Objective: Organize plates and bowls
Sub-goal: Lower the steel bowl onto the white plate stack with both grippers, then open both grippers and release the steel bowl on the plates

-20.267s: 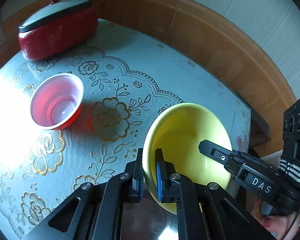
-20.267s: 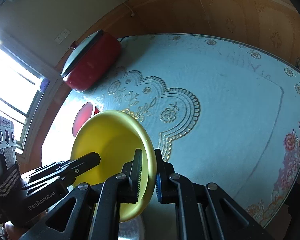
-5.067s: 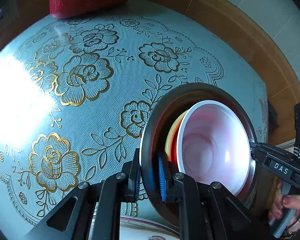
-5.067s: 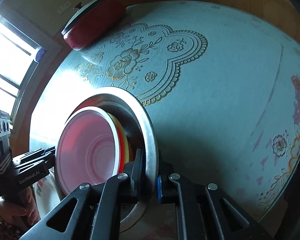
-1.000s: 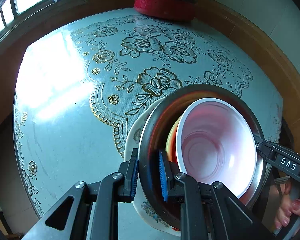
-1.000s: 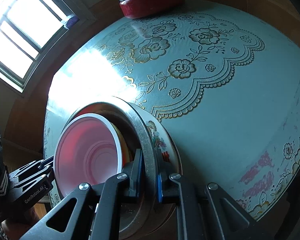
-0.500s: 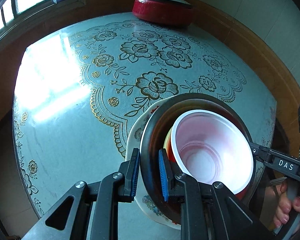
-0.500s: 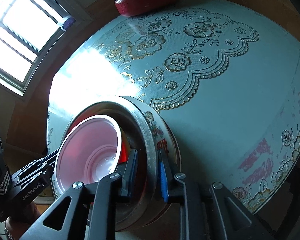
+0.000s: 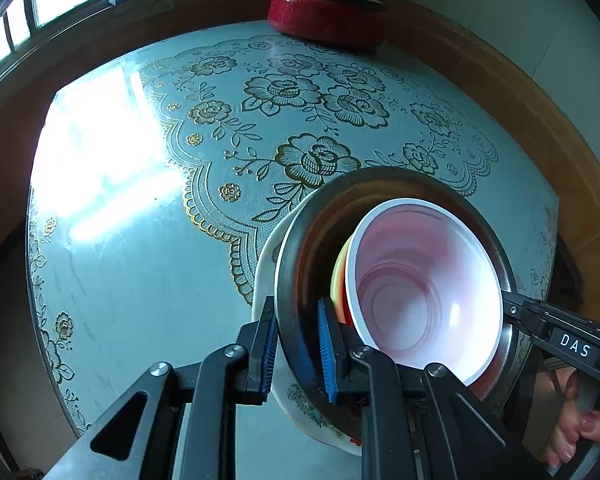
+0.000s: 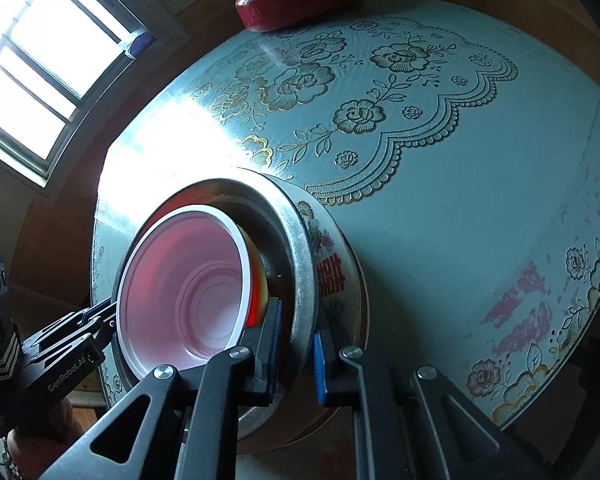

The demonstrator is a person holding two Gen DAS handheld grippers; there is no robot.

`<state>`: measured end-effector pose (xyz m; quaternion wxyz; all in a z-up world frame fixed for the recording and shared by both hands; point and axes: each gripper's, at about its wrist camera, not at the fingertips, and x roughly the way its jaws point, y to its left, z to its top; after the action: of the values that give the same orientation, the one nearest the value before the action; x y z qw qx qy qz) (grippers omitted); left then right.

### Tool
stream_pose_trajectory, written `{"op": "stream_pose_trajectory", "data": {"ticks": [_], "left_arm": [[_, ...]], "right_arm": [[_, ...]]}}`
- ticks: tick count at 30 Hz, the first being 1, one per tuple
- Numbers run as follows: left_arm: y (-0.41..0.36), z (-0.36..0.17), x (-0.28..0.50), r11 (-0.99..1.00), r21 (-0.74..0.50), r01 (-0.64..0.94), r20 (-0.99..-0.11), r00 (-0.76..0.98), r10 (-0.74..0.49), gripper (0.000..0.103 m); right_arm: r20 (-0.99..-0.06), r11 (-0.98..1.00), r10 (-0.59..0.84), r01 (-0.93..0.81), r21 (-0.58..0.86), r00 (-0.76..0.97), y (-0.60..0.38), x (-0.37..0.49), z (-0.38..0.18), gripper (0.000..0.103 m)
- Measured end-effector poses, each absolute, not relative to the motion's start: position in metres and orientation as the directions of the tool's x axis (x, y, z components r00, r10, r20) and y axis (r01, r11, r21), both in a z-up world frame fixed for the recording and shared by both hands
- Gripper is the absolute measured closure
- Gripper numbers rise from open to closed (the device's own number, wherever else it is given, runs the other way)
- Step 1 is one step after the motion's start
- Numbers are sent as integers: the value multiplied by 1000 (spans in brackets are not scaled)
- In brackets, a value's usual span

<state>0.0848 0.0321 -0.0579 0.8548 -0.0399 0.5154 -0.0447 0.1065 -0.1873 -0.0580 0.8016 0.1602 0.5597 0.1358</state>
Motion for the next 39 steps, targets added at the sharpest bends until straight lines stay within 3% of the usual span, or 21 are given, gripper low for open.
{"op": "stream_pose_trajectory", "data": {"ticks": [6,11,15,20,26,28,30,32,39], "left_arm": [[34,-55,79,991,-126,35,-870,477,-127,85],[34,-51,72,991,-129,36,-861,492,-130,79],[37,-48,65,989,-144,26,-850,509,-137,61],[37,-45,55,990,-143,12,-839,529,-128,59],[45,-35,36,990,-128,-61,-808,585,-69,35],[47,-32,26,988,-124,-95,-802,596,-44,20],[51,-30,16,981,-139,-135,-802,597,-31,12],[53,-29,6,974,-161,-161,-799,600,-32,2],[53,-35,-23,957,-165,-238,-801,599,11,0]], "right_arm": [[-858,913,385,-5,407,339,-189,100,-53,85],[-855,908,387,20,419,347,-193,90,-50,83],[-853,908,391,7,419,345,-191,84,-49,82],[-849,909,398,-25,416,348,-187,79,-49,82],[-848,904,414,-37,427,331,-195,85,-48,82],[-850,910,403,-54,410,340,-197,84,-43,81],[-849,918,390,-76,390,355,-199,82,-36,69],[-846,923,380,-103,370,373,-199,79,-32,66],[-813,930,368,-190,316,450,-181,53,-17,61]]}}
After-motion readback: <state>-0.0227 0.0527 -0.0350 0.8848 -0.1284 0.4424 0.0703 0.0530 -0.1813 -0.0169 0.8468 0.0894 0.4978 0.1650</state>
